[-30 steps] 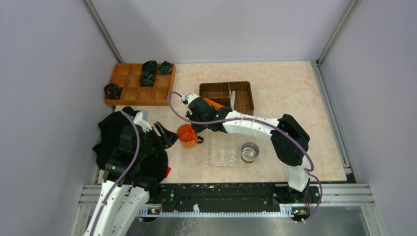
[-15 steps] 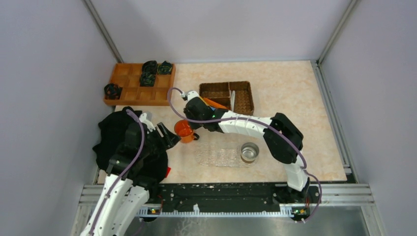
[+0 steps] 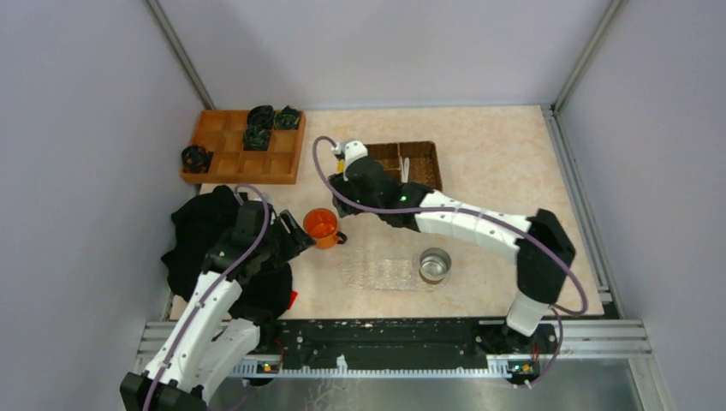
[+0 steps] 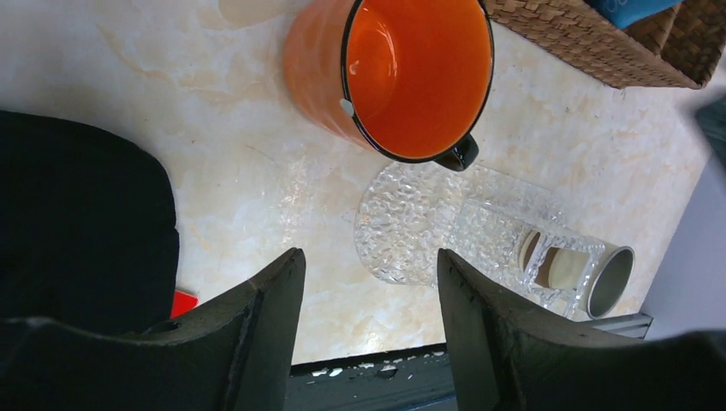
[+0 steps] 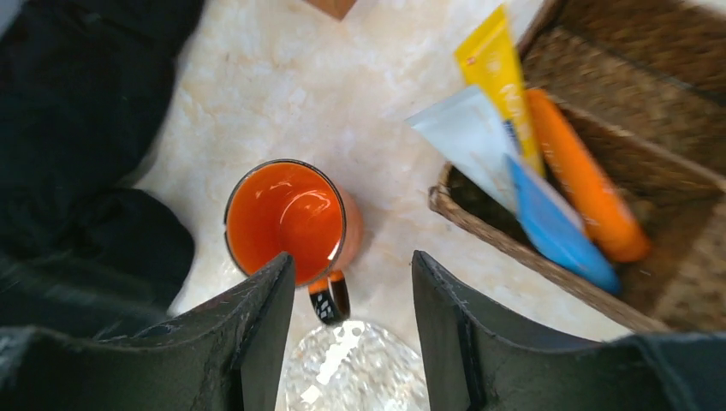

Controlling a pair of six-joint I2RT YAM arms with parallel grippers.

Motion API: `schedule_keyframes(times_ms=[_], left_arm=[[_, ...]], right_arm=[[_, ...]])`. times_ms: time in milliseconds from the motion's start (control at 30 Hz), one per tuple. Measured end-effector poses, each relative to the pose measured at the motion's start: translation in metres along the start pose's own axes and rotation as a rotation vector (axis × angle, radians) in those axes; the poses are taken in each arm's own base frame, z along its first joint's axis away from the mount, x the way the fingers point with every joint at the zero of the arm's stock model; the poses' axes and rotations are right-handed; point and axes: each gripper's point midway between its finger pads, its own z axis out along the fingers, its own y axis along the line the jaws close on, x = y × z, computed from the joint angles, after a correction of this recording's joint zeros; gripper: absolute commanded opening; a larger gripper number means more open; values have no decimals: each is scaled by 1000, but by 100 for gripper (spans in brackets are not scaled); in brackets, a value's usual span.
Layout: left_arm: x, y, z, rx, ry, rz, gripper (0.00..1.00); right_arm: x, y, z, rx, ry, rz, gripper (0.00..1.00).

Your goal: Prepare toiletry sets of a toothbrush and toothpaste on the tray

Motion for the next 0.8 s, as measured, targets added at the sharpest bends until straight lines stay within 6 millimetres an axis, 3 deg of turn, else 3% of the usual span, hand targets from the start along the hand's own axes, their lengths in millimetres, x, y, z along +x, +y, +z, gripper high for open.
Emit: schedule_keyframes(times_ms=[200, 300, 400, 533, 800], left_arm=[[-8, 2, 14, -52, -6, -32, 64], [-16, 1, 24, -73, -17, -42, 63], [-23, 3, 36, -108, -26, -48, 59], [-31, 7, 53, -175, -21, -64, 53], [-42, 7, 79, -257, 9, -87, 27]], right_arm=[[-46, -16, -103, -22, -162, 27, 51], [-54, -32, -160, -26, -246, 55, 51], [-50, -47, -203, -31, -304, 85, 50], [-27, -66, -229, -6, -296, 97, 50], [18, -85, -235, 42, -202, 78, 49]])
